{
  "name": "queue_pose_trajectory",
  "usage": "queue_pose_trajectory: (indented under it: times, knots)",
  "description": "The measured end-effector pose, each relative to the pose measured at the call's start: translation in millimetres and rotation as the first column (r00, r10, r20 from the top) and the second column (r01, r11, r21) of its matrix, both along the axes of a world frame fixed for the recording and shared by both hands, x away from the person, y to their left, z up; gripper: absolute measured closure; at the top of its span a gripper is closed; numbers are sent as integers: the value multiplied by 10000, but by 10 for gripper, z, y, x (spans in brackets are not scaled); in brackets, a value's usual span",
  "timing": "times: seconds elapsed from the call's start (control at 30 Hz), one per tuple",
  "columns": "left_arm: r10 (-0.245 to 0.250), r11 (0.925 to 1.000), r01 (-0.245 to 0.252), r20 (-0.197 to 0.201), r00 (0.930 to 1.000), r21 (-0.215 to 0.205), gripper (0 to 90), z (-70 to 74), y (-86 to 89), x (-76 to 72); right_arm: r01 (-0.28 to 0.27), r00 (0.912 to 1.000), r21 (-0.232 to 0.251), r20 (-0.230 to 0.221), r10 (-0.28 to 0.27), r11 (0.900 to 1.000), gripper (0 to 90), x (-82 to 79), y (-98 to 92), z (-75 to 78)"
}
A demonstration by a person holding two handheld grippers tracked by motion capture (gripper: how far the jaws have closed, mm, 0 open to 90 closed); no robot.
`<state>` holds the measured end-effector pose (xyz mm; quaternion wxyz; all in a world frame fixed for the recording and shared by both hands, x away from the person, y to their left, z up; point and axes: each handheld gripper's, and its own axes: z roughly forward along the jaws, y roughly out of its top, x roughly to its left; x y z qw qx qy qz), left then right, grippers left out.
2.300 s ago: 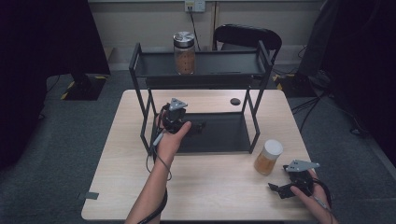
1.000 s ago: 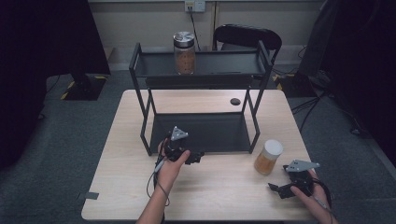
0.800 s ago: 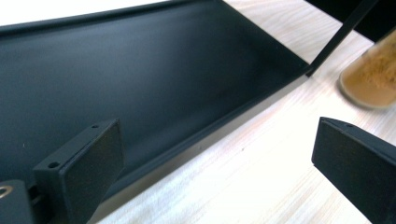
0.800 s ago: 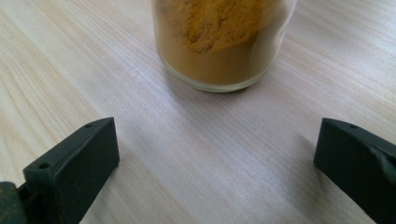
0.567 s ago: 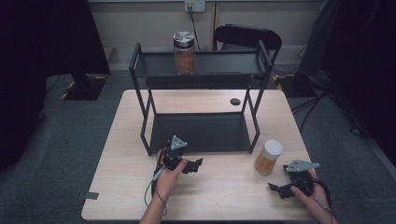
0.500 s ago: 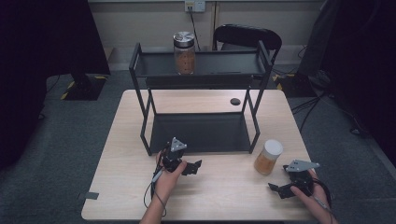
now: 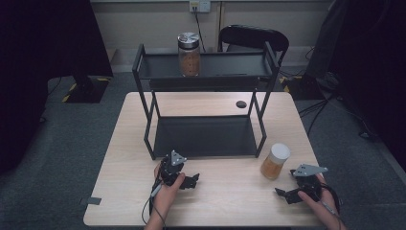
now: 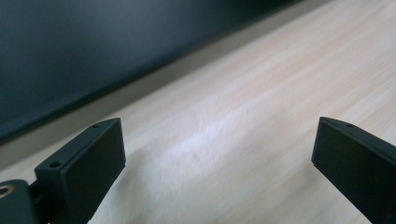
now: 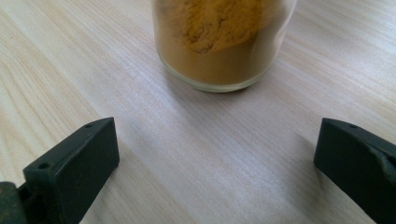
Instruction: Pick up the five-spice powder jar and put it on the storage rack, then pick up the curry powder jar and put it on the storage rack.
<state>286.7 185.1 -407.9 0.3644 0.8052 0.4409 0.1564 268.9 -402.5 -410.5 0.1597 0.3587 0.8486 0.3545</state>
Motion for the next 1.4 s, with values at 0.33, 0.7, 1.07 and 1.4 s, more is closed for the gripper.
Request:
queue_pose_trajectory:
  times: [0.33, 0.7, 1.07, 1.4]
  knots:
    - [-173, 9982, 155, 302, 9994, 583, 2, -81, -54, -82, 1, 10000, -3, 3, -1, 10000, 0, 0, 0, 0]
    - [260, 9981, -278, 330, 9991, 549, 1, -89, -108, -149, -2, 10000, -5, 6, 2, 10000, 0, -1, 0, -1]
    - [285, 9983, -301, 326, 9991, 504, 1, -93, -108, -150, -4, 10000, -24, -16, 4, 10000, 0, 2, 2, 4]
    - [285, 9983, -301, 328, 9991, 503, 1, -93, -108, -150, -98, 9999, -107, -98, 97, 9999, 0, 28, 3, 26]
